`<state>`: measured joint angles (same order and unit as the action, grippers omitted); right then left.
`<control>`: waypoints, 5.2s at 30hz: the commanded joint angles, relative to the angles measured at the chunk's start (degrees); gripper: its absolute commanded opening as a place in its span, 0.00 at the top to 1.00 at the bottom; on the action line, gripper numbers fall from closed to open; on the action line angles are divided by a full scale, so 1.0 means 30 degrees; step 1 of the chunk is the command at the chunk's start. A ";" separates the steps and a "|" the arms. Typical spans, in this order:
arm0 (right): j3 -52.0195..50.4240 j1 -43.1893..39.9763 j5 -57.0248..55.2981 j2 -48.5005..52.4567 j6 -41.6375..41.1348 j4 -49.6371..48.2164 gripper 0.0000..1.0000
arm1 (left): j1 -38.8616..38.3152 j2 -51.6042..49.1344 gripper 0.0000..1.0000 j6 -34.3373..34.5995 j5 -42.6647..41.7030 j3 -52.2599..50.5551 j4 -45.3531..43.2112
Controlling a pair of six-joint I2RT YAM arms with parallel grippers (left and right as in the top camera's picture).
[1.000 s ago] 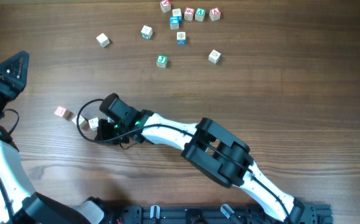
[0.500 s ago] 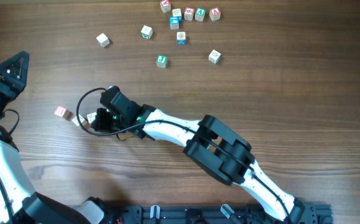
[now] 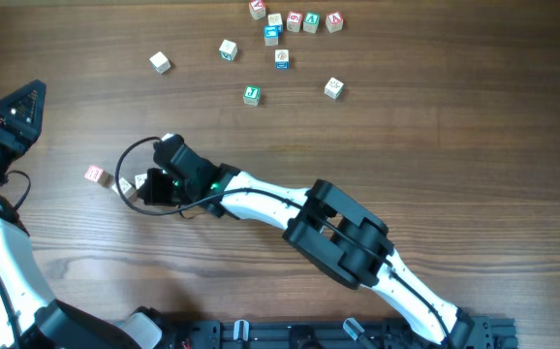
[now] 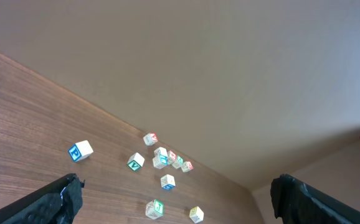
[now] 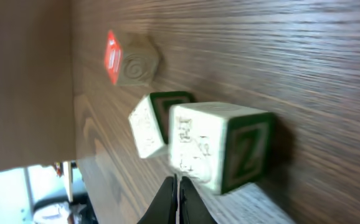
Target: Form a horizontal line
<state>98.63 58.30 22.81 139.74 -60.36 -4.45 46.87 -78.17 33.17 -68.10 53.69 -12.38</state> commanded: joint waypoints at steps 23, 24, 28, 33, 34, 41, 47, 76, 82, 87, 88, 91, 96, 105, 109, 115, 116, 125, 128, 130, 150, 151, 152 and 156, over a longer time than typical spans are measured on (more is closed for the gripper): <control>0.7599 0.1617 -0.2528 0.3133 0.6186 0.5348 0.95 | 0.0306 -0.0197 0.00 0.0270 -0.0517 0.0182 0.0007; 0.8167 0.1683 -0.2535 0.3395 0.6455 0.5785 0.95 | 0.0306 -0.0197 0.00 0.0270 -0.0517 0.0182 0.0007; 0.8575 0.1800 -0.2623 0.3570 0.6477 0.6229 0.95 | 0.0306 -0.0197 0.00 0.0262 -0.0510 0.0182 0.0000; 0.8575 0.1858 -0.2601 0.3577 0.6273 0.6375 0.95 | 0.0313 -0.0197 0.00 0.0845 0.0364 0.0182 -0.1763; 0.8575 0.1880 -0.2601 0.3577 0.6280 0.6397 0.95 | 0.0357 -0.0197 0.00 0.1457 0.0867 0.0182 -0.2208; 0.8568 0.1887 -0.2994 0.3599 0.5829 0.6849 0.95 | 0.0962 -0.0197 0.00 0.3264 0.1566 0.0182 -0.3665; 0.8568 0.1887 -0.3905 0.3606 0.5931 0.6798 0.95 | 0.1064 -0.0197 0.00 0.3264 0.1348 0.0182 -0.3577; 0.9304 0.1953 -0.4087 0.3854 0.5158 0.7825 0.95 | 0.1064 -0.0197 0.00 0.3257 0.1064 0.0182 -0.3512; 0.9296 0.1559 -0.4430 0.4291 0.3526 0.8313 0.95 | 0.1064 -0.0197 0.00 0.3257 0.1071 0.0182 -0.3512; 0.9296 0.1537 -0.4758 0.4313 0.3555 0.8072 0.95 | 0.1064 -0.0197 0.00 0.3257 0.1064 0.0182 -0.3512; 0.9296 0.1537 -0.4765 0.4320 0.3563 0.7963 0.94 | 0.1064 -0.0197 0.00 0.3257 0.1064 0.0182 -0.3512; 0.9296 0.1515 -0.4823 0.4393 0.3614 0.7490 0.94 | 0.1064 -0.0197 0.00 0.3257 0.1064 0.0182 -0.3512; 0.9304 0.1574 -0.3854 0.4386 0.4954 0.6623 0.95 | 0.1064 -0.0197 0.00 0.3257 0.1064 0.0182 -0.3512; 1.1351 0.2025 -0.5727 0.3177 0.7628 1.0812 0.95 | 0.1056 -0.0197 0.00 0.3249 0.1064 0.0182 -0.3497; 1.1373 0.1297 -0.6972 0.1661 0.8131 1.2611 0.95 | 0.1042 -0.0197 0.00 0.2958 0.1071 0.0182 -0.3228; 1.1373 -0.0670 -0.6958 0.0168 0.8080 1.5176 0.19 | 0.1042 -0.0204 0.02 0.1479 0.1953 0.0182 -0.1639; 1.1373 -0.1042 -0.6870 0.0168 0.8080 1.5650 0.01 | 0.1020 -0.0240 0.17 0.0335 0.2514 0.0182 -0.0772; 1.1089 -0.3308 -0.5085 0.0168 0.8072 1.8469 0.01 | -0.0860 -0.2943 0.96 -0.5078 0.9020 0.0182 0.3861; 1.1081 -0.3388 -0.5158 0.0197 0.8065 1.8440 0.36 | -0.1632 -0.4670 0.96 -0.6011 0.9027 0.0182 0.2375; 1.1081 -0.3366 -0.5158 0.0219 0.8072 1.8557 0.51 | -0.1996 -0.5945 0.96 -0.6003 0.9020 0.0182 0.1275; 0.4131 -0.3220 0.0233 0.0226 0.6907 1.2786 0.88 | -0.2142 -0.9238 0.96 -0.9916 1.0688 0.0182 0.5115; 0.4058 -0.3206 0.0619 0.0226 0.6900 1.2619 0.88 | -0.2142 -0.9238 0.96 -1.0156 1.1045 0.0182 0.5493; 0.4058 -0.3169 0.0874 0.0226 0.6907 1.2575 0.88 | -0.2142 -0.9238 0.96 -1.0513 1.1526 0.0182 0.5909; 0.4051 -0.2987 0.0991 0.0226 0.6921 1.2568 0.88 | -0.2142 -0.9238 0.96 -1.1380 1.2509 0.0182 0.6929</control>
<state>111.13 48.69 22.57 140.59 -39.18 33.54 40.34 -105.45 4.34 -34.30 54.06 6.92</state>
